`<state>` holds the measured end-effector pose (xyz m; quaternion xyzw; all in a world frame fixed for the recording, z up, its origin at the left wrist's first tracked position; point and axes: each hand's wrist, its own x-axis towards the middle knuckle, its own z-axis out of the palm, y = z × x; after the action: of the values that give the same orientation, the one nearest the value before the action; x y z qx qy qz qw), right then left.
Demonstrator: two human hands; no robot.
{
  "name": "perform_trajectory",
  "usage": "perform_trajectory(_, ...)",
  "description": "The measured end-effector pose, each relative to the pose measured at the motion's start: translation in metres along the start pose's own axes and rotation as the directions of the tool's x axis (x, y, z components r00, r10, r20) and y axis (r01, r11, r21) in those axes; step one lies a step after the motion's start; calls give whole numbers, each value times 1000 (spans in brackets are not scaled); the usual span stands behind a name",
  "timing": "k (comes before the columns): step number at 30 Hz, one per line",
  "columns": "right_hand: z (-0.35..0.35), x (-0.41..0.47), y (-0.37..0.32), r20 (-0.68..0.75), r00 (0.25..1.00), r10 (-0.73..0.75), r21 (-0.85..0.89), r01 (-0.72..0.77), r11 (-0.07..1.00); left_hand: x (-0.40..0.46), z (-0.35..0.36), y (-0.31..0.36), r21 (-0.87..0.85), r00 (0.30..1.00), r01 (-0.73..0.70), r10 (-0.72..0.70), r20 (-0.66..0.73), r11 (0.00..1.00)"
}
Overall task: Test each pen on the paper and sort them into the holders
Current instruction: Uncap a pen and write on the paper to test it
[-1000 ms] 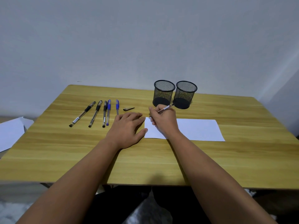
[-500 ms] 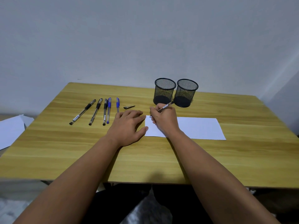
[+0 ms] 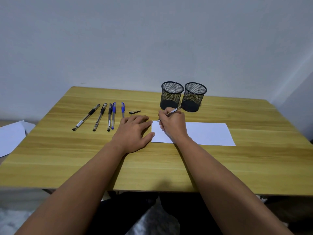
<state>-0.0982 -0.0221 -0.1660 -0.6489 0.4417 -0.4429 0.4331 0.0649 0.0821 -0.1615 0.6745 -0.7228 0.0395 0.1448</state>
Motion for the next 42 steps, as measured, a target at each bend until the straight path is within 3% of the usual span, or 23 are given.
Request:
perform_trajectory(23, 1, -4, -8, -86, 991, -104, -211, 84, 974, 0, 0, 0, -13, 1000, 4, -4, -7, 1000)
perform_trajectory(34, -7, -1, -16, -182, 969, 168, 141, -144, 980, 0, -1, 0, -26, 1000, 2, -2, 0, 1000)
perform_trajectory(42, -17, 8, -20, -91, 951, 295, 326, -251, 912, -1, -1, -1, -13, 1000, 3, -3, 5, 1000)
